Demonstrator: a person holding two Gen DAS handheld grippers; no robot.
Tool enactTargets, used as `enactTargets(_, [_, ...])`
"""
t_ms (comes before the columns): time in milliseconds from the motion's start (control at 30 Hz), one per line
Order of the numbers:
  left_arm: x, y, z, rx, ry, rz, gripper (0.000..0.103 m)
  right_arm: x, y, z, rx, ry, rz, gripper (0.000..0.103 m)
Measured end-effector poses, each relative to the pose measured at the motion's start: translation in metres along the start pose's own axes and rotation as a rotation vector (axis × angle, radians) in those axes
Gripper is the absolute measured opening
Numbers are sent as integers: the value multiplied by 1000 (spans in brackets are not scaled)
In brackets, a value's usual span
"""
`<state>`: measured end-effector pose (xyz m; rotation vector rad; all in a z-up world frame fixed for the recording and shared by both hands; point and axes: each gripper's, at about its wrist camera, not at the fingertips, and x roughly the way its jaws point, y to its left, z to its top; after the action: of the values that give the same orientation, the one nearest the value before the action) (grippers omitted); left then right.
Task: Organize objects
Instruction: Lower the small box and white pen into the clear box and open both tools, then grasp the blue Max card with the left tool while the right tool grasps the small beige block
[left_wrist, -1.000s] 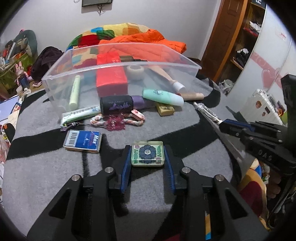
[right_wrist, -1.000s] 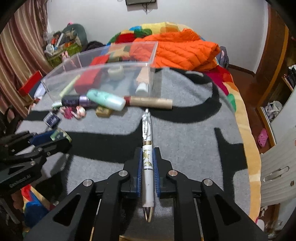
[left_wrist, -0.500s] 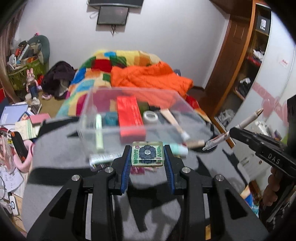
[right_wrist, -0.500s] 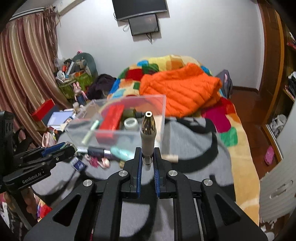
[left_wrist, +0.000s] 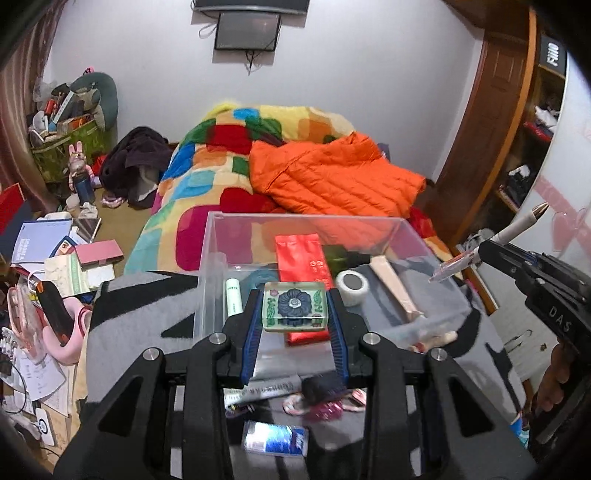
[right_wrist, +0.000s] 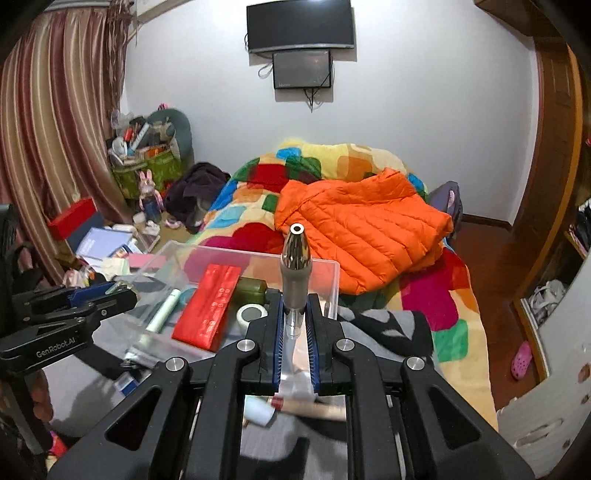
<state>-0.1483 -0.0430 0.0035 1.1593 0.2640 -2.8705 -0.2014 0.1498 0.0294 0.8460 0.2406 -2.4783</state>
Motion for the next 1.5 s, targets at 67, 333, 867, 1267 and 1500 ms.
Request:
enactTargets(67, [13,2,0,4,27,10,33,14,7,1,-43,24,-29,10])
enactTargets(333, [28,-3,-5,28,76,-24,34,55,46,-6,-164,143,22,14])
enactTargets(867, [-31,15,-32,22,12,-23,61,-5,27,-11,-79,71,127,43])
enactTargets(1267, [-5,21,-92,-4,195,-39,64,2,3,-64,29,202,145,48])
enactTargets(1500, [5,16,-108,16,233,-34,69,33,17,-95,66,319,193,48])
